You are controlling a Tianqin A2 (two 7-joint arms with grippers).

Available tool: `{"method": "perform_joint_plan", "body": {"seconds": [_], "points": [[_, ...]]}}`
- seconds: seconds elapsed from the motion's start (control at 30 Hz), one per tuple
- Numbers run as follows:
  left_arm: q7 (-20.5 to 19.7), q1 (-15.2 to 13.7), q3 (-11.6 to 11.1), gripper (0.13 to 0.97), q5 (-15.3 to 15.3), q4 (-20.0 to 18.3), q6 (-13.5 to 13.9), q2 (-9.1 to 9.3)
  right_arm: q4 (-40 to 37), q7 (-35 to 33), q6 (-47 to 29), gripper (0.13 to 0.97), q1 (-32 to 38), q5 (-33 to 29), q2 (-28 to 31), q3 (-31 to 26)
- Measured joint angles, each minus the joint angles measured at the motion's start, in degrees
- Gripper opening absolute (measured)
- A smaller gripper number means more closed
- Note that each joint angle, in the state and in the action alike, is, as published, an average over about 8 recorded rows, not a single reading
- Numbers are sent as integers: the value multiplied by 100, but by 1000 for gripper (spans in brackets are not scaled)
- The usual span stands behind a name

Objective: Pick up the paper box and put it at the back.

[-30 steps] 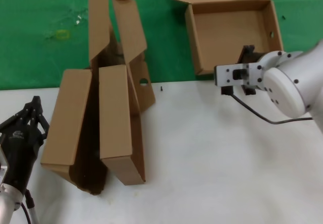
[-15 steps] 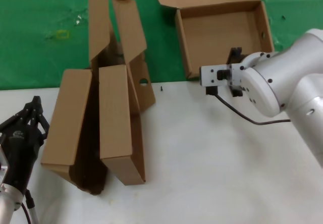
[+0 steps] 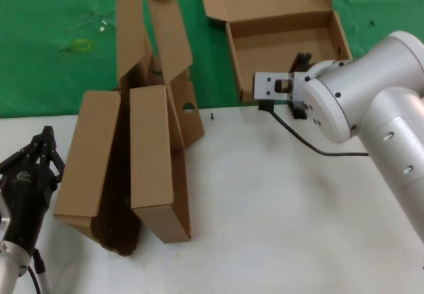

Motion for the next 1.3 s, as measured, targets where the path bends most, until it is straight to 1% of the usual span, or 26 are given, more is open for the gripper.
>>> {"method": "perform_joint_plan", "body": {"seconds": [0.13,0.3,0.4,0.43,0.57,0.67,0.7,0.73,0.9,1.0,1.13,1.3], "points": [[0,0,0,143,0,0,0,0,-132,114,181,196,42,-101,-108,85],[0,0,0,143,0,0,0,0,-152,159,260,270,45,-83,-179,177],[0,0,0,143,0,0,0,0,-32,139,195,315,18,54,-181,236],[0,0,0,143,0,0,0,0,28,129,161,315,9,119,-175,260],[0,0,0,143,0,0,0,0,376,105,13,410,-24,433,-116,403],[0,0,0,143,0,0,0,0,778,144,-48,481,-56,709,-36,606],[0,0,0,143,0,0,0,0,943,169,-51,505,-76,806,-4,696],[0,0,0,143,0,0,0,0,1116,199,-45,505,-102,902,30,793],[0,0,0,143,0,0,0,0,2078,354,174,642,-378,1407,198,1393],[0,0,0,143,0,0,0,0,2493,409,361,724,-575,1635,253,1683],[0,0,0,143,0,0,0,0,2677,388,560,724,-754,1857,276,1845],[0,0,0,150,0,0,0,0,2628,228,831,817,-953,2209,297,1877]]}}
